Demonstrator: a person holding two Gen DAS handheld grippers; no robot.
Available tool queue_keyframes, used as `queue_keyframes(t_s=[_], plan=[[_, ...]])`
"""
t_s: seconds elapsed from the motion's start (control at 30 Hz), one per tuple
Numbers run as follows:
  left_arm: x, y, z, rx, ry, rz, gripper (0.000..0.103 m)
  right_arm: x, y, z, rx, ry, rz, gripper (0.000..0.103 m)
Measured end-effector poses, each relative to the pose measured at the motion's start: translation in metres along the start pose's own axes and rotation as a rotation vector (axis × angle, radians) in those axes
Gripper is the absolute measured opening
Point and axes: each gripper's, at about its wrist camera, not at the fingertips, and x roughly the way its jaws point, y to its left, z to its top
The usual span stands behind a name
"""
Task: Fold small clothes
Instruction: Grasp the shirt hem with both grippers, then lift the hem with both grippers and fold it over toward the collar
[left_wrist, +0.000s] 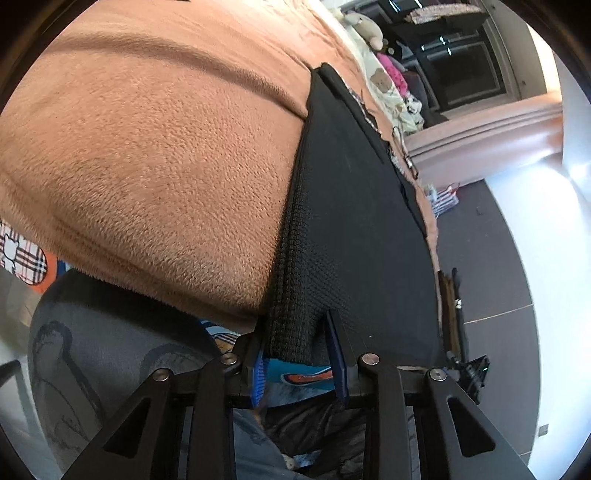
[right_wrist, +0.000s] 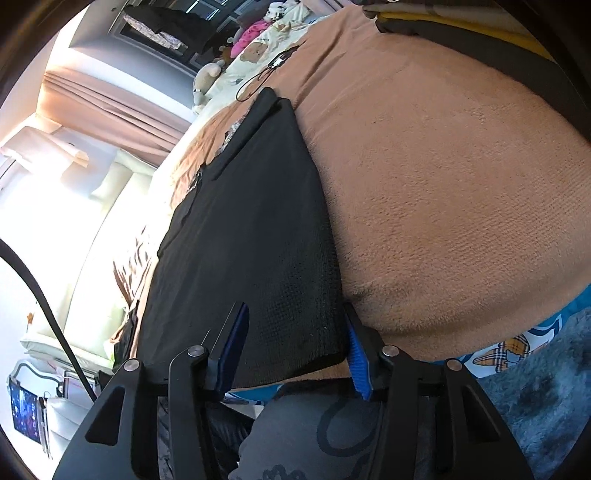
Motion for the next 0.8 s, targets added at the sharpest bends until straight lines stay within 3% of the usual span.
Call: queue_keyframes(t_s=[0.3,0.6,0.67,0.8], plan=[[-0.014,-0.003,-0.002,-0.020,-0.046,-0.078,0.028,-0.001,0.006,-0.006,0.019,0.008,0.023,0.044],[-0.005,-0.010,0.009,-0.031,-0.068,-0.054,0.028,0.004,0.002,-0.005,0.047,-0.016,0.031,0.044],[-0.004,-0.009,0.008,-0.036,-0.074,-0.052,0.025,0.007,0.002,-0.006,0.053,-0.016,0.026,0.037],[-0.004,-0.005,0.008,-0.054,-0.086,-0.021,0.007,0.013,0.001,-0.006,0.075,-0.017,-0.017,0.011]])
